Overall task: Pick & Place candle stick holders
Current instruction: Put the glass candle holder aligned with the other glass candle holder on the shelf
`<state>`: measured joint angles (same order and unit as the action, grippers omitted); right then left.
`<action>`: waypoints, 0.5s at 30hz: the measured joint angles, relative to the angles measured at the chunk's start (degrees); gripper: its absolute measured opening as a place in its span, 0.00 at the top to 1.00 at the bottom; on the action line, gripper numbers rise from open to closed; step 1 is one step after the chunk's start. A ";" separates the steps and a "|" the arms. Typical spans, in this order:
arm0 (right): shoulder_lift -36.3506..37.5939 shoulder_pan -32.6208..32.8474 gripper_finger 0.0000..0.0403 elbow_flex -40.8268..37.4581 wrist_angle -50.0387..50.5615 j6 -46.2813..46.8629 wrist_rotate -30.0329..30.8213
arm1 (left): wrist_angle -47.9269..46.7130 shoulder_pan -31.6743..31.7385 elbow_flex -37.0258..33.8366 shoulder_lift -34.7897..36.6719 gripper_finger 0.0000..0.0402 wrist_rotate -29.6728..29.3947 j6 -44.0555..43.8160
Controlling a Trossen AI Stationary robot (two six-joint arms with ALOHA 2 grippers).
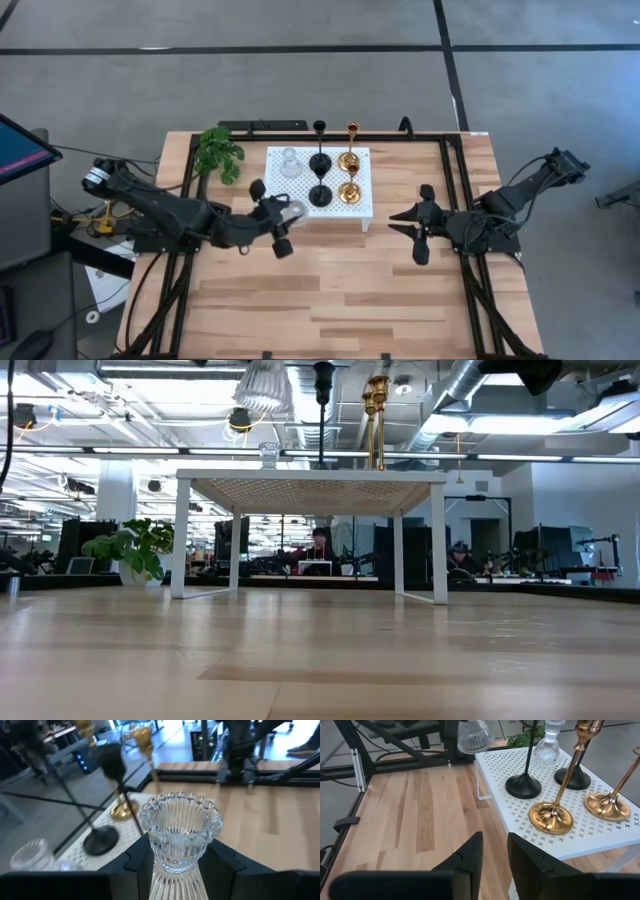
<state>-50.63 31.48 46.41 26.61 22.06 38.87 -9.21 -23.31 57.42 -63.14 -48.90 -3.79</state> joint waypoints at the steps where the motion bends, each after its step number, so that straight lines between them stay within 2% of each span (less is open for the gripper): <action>1: 0.00 0.00 0.80 0.00 0.03 0.00 0.00 | 0.09 0.54 -1.08 0.71 0.68 0.04 -0.66; 7: 0.00 -0.01 0.80 0.00 0.22 0.02 0.00 | 1.02 3.68 -8.37 5.73 0.68 0.03 -4.36; 11: 0.00 -0.01 0.80 0.00 0.21 0.02 0.00 | 4.90 6.47 -12.84 8.23 0.68 0.31 -4.67; 15: 0.01 0.00 0.80 0.00 0.20 0.02 0.04 | 9.68 10.34 -16.32 9.49 0.68 3.54 -4.51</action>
<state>-50.62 31.48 46.41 26.81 22.09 38.92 0.47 -12.97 41.10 -53.65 -45.36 -8.29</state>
